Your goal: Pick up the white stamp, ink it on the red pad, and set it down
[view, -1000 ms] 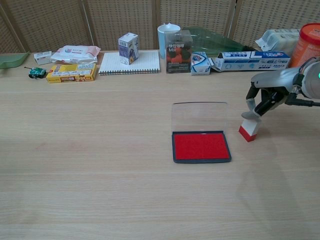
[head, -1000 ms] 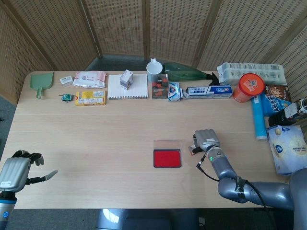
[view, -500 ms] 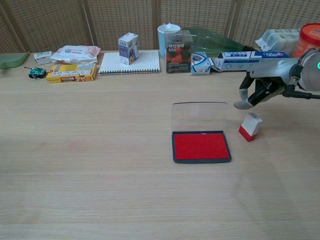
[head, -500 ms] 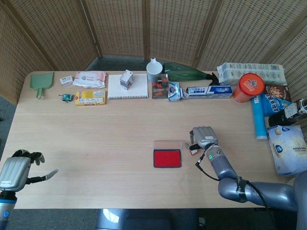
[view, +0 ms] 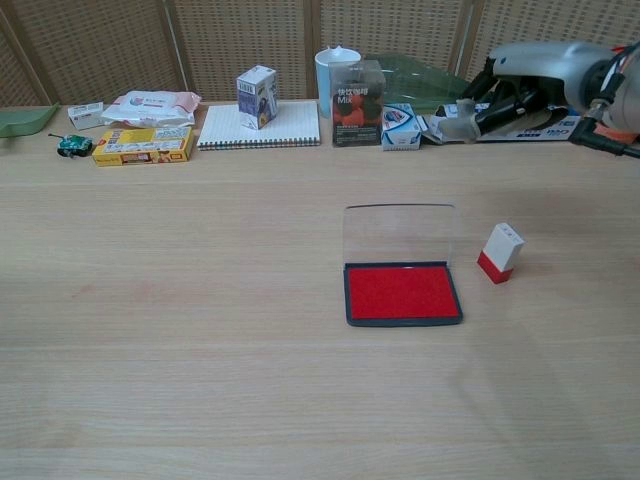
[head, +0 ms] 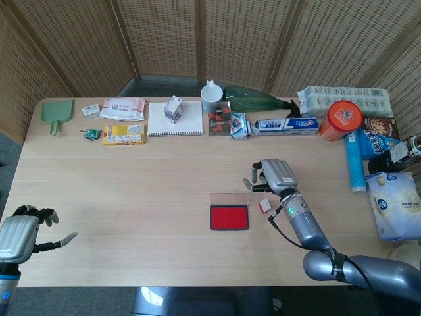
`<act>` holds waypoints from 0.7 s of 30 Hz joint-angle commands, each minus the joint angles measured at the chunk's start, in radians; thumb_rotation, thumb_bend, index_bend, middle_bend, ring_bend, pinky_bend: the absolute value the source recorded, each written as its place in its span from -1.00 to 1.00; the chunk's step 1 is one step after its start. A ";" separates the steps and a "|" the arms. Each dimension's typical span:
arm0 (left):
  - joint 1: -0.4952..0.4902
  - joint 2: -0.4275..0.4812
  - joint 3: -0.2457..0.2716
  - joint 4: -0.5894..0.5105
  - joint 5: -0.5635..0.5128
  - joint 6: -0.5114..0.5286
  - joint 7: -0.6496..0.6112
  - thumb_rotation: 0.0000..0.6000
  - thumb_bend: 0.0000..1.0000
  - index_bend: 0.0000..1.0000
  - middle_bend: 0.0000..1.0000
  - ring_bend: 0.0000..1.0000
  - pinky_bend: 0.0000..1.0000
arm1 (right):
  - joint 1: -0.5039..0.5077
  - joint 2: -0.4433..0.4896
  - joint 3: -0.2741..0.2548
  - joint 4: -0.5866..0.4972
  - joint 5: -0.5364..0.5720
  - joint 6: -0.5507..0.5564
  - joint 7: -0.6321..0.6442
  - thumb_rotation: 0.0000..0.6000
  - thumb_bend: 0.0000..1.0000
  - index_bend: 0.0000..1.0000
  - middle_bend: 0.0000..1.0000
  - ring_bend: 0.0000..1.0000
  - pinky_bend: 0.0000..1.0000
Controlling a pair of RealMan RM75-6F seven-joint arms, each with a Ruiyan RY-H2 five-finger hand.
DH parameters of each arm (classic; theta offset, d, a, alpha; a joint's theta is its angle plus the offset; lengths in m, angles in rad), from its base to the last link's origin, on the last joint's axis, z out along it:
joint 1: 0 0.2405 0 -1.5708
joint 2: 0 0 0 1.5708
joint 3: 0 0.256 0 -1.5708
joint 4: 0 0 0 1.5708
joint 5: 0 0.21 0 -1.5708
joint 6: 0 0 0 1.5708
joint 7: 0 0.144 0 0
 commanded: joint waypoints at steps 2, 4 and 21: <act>0.000 0.004 -0.001 -0.006 -0.005 -0.002 -0.007 -0.12 -0.89 0.02 0.14 0.02 -0.42 | -0.084 -0.031 0.026 0.026 -0.158 0.096 0.119 0.15 -0.17 0.34 0.96 1.00 1.00; -0.001 0.009 -0.003 -0.010 -0.013 -0.008 -0.022 -0.13 -0.89 0.02 0.13 0.02 -0.42 | -0.105 -0.029 0.023 0.030 -0.197 0.104 0.151 0.15 -0.17 0.34 0.92 1.00 1.00; 0.021 0.014 -0.002 0.000 -0.057 -0.008 -0.065 -0.12 -0.90 0.02 0.10 -0.03 -0.44 | -0.317 0.001 -0.050 0.039 -0.367 0.290 0.194 0.15 -0.19 0.40 0.76 0.83 1.00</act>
